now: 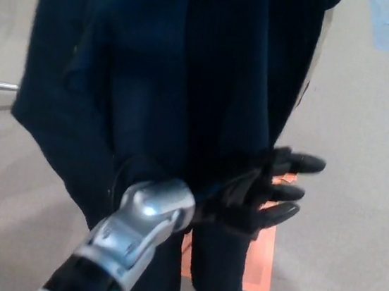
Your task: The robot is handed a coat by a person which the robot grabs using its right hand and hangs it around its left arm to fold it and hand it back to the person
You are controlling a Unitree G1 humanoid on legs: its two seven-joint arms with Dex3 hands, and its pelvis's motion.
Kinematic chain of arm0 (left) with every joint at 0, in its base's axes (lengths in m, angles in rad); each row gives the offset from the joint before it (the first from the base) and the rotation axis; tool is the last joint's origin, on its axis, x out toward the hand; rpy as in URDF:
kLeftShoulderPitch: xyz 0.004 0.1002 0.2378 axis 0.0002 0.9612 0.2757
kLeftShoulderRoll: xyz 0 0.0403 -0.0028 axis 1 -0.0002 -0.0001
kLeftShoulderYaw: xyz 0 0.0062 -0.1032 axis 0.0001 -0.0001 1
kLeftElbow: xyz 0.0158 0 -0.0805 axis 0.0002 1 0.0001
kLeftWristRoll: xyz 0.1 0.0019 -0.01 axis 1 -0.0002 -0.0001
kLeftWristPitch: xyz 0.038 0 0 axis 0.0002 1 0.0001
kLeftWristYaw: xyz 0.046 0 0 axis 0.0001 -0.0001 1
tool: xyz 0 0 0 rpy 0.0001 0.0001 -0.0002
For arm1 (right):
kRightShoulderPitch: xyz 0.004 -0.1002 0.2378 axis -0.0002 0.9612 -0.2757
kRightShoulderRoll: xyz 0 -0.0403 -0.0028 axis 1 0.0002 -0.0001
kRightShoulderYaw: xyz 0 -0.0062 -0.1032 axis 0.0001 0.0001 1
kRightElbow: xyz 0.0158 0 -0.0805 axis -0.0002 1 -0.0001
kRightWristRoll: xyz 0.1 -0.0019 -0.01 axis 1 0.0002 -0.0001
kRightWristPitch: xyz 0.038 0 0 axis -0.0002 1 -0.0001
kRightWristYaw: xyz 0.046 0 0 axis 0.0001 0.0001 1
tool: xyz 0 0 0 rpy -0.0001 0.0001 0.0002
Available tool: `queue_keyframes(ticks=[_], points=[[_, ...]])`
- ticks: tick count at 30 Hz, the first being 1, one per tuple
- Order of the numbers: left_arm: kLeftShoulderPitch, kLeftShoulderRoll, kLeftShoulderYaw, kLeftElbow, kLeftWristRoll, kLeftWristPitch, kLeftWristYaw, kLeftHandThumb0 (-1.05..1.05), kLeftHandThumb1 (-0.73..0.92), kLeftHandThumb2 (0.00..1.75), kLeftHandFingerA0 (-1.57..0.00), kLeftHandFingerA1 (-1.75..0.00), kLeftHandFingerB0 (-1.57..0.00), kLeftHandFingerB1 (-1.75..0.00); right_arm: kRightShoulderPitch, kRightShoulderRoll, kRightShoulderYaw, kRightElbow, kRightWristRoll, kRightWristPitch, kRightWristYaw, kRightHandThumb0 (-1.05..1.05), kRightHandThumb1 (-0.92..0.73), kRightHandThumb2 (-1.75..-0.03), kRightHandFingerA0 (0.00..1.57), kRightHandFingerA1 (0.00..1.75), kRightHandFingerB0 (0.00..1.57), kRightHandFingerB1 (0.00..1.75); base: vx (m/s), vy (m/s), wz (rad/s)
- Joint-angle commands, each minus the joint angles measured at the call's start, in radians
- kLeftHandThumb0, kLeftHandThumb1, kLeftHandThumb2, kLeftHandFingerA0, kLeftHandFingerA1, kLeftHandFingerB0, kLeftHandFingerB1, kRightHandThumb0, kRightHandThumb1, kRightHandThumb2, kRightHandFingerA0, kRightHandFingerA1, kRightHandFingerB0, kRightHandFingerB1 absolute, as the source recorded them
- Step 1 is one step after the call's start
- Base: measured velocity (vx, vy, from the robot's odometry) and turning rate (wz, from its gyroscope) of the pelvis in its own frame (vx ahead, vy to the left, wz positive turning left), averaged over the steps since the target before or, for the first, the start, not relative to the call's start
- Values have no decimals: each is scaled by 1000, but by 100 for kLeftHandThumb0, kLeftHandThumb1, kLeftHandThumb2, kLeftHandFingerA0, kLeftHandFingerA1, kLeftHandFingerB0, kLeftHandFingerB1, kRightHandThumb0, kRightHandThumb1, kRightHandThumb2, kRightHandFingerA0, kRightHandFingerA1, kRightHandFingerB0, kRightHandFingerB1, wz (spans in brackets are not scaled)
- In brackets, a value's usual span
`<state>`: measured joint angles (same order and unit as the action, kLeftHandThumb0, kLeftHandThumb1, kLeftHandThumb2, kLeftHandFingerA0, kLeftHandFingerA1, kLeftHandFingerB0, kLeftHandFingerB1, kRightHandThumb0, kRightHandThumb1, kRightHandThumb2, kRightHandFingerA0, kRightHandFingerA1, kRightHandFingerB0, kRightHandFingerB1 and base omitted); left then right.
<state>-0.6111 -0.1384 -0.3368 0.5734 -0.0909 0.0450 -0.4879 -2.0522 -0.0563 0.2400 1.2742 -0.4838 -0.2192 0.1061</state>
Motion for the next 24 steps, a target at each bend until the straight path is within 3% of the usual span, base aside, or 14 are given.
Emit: queue_keyframes(ticks=[1,2,3,5,6,13,16,19,21,24], points=[[-101,-58,16,121,67,-2,98,-37,45,105,0,-47,0,-45,-67,11,-39,-32,58,-1,40,-39,-86,-66,117,66,111,76,0,0,0],[-177,-95,17,196,88,8,148,-37,47,106,0,-47,0,-45,-72,18,-42,-39,61,-11,49,-40,-86,-65,118,62,113,72,0,0,0],[-208,-110,25,227,87,13,163,-93,78,105,-10,-40,-9,-38,-73,23,-41,-42,60,-11,48,-41,-85,-65,119,61,114,71,0,0,0],[-284,-136,48,302,86,5,189,-91,78,107,-4,-38,-2,-35,-78,38,-40,-46,59,-4,50,-41,-85,-65,116,60,111,68,0,0,0],[-324,-149,66,345,76,-8,202,-86,74,106,-9,-30,-9,-27,-79,46,-46,-49,68,-7,60,-40,-84,-65,114,60,108,69,0,0,0],[-528,-155,184,550,47,-74,271,-87,74,105,-9,-27,-9,-27,-93,86,-69,-80,83,14,83,-41,-84,-66,114,61,107,69,0,0,0],[-604,-104,190,605,103,-80,350,-94,77,114,-3,-22,-12,-20,-99,89,-84,-100,99,25,106,-41,-81,-64,110,62,105,67,0,0,0],[-632,-68,241,630,77,-79,359,-91,74,110,-9,-24,-9,-20,-89,78,-87,-122,106,28,125,-41,-84,-65,115,64,110,71,0,0,0],[-639,-42,263,642,74,-96,357,-88,75,110,0,-19,-12,-23,-72,60,-80,-144,100,19,131,-42,-85,-67,118,66,114,71,0,0,0],[-638,-1,290,658,83,-131,366,-83,73,106,-4,-26,-10,-27,-43,37,-85,-169,103,11,136,-40,-86,-66,119,72,114,73,0,0,0]])
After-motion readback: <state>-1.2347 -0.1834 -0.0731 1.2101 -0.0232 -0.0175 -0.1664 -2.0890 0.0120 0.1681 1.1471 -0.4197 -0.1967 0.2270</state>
